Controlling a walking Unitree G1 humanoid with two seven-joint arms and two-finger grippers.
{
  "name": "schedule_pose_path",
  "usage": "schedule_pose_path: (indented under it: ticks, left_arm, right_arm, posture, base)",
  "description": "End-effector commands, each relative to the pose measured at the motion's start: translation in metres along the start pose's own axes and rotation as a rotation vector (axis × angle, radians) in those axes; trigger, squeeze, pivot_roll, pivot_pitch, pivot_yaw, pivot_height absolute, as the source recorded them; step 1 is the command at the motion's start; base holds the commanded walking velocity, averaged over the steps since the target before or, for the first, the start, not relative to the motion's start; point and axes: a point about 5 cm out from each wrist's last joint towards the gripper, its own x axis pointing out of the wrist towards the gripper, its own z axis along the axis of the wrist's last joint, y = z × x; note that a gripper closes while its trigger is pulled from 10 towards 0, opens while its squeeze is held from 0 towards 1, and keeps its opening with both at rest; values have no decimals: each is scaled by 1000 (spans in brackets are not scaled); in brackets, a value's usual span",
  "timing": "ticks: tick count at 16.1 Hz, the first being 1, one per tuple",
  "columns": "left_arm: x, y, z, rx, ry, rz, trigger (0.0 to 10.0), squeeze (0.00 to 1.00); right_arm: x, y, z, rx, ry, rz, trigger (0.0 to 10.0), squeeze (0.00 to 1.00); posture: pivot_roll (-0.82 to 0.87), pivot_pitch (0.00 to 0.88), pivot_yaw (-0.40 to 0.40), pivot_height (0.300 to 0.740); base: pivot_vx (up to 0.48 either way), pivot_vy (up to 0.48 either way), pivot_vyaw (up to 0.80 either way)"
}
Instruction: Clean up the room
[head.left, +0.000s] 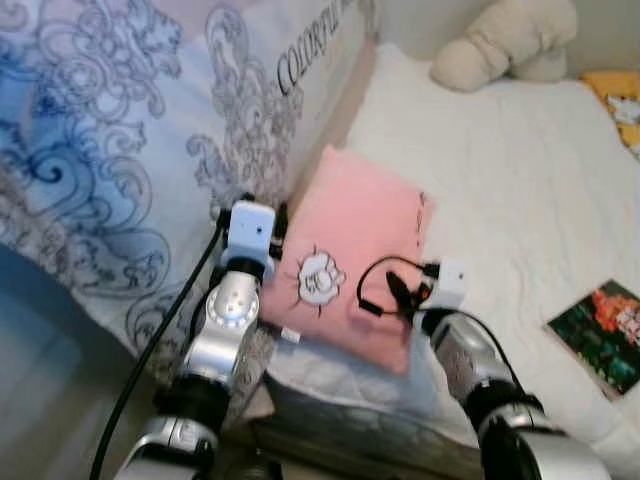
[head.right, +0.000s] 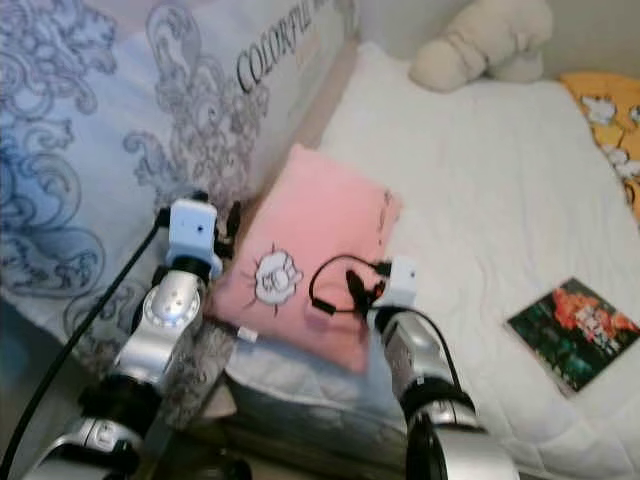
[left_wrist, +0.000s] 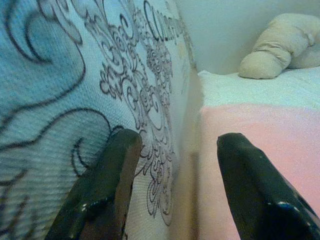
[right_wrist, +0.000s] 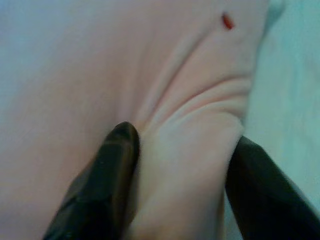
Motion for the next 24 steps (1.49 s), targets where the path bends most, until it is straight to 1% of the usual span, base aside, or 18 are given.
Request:
schedule_pose_path:
  ticks: [1,2,3,5,6,7,8,10,11,12,13,14,15,16,17,21,23,24]
  left_arm:
    - [-3,-2,-1,-4,12,-32,10000,1000]
    - [-5,-1,-3,3,30,-43,10000,1000]
    - [-7,0,-5,-20,67,-38,10000,1000]
    - [-12,-6,-3,-14,61,-68,10000,1000]
    - [-15,-13,-3,-27,67,-102,10000,1000]
    - [-15,-14,-4,-26,79,-109,10000,1000]
    - [-16,-15,-7,-25,105,-126,10000,1000]
    - [-19,-13,-9,-32,120,-134,10000,1000]
    - [-28,-7,-17,-72,165,-132,10000,1000]
    - [-37,-1,-27,-186,212,-132,10000,1000]
    - [-41,0,-34,-218,253,-162,10000,1000]
    - [-40,3,-28,-244,192,-181,10000,1000]
    - [-39,1,-25,-246,159,-167,10000,0]
    - [-37,0,-21,-235,139,-155,10000,0]
    - [-36,-4,-16,-207,113,-175,10000,0]
    - [-34,-3,-8,-217,48,-152,10000,0]
    - [-34,-5,-6,-219,32,-147,10000,0]
    - [-32,-6,-2,-207,13,-156,10000,0]
  right_arm:
    - [-3,-1,10,-36,-71,-8,10000,1000]
    - [-7,-1,14,-71,-111,2,10000,1000]
    - [-16,-2,21,-144,-169,3,10000,1000]
    - [-24,-5,28,-155,-215,-10,10000,1000]
    - [-33,-8,24,-154,-209,-19,10000,1000]
    - [-40,-9,20,-132,-199,-28,10000,1000]
    - [-54,-9,18,-110,-213,-44,10000,1000]
    - [-67,-9,19,-124,-255,-58,10000,1000]
    - [-90,-18,24,-90,-352,-139,10000,1000]
    - [-110,-34,20,-27,-365,-288,10000,1000]
    - [-116,-38,13,2,-322,-323,10000,1000]
    - [-115,-44,1,-24,-245,-356,10000,1000]
    - [-109,-46,-3,-101,-208,-353,10000,1000]
    - [-105,-47,-6,-122,-181,-369,10000,0]
    - [-104,-43,-2,-136,-192,-357,10000,0]
    - [-94,-44,10,-187,-234,-359,10000,0]
    - [-93,-45,19,-193,-296,-376,10000,0]
    - [-96,-41,27,-187,-356,-372,10000,0]
  posture:
    - [81,0,0,740]
    - [78,0,0,740]
    - [70,0,2,740]
    - [66,0,1,740]
    - [55,0,7,740]
    - [51,0,8,740]
    - [51,0,7,740]
    - [48,0,1,740]
    - [49,0,-3,740]
    - [42,0,-5,740]
    - [40,0,-6,740]
    - [40,0,-3,740]
    - [41,0,-4,740]
    - [37,0,-3,740]
    - [37,0,-5,740]
    - [27,0,-7,740]
    - [24,0,-10,740]
    - [22,0,-12,740]
  base:
    - [0,0,0]
    - [0,0,0]
    - [0,0,0]
    - [0,0,0]
    - [0,0,0]
    - [0,0,0]
    - [0,0,0]
    - [0,0,0]
    - [0,0,0]
    - [0,0,0]
    - [0,0,0]
    - [0,0,0]
    - [0,-386,0]
    - [0,-458,0]
    - [0,-458,0]
    - [0,-451,0]
    - [0,-431,0]
    - [0,-420,0]
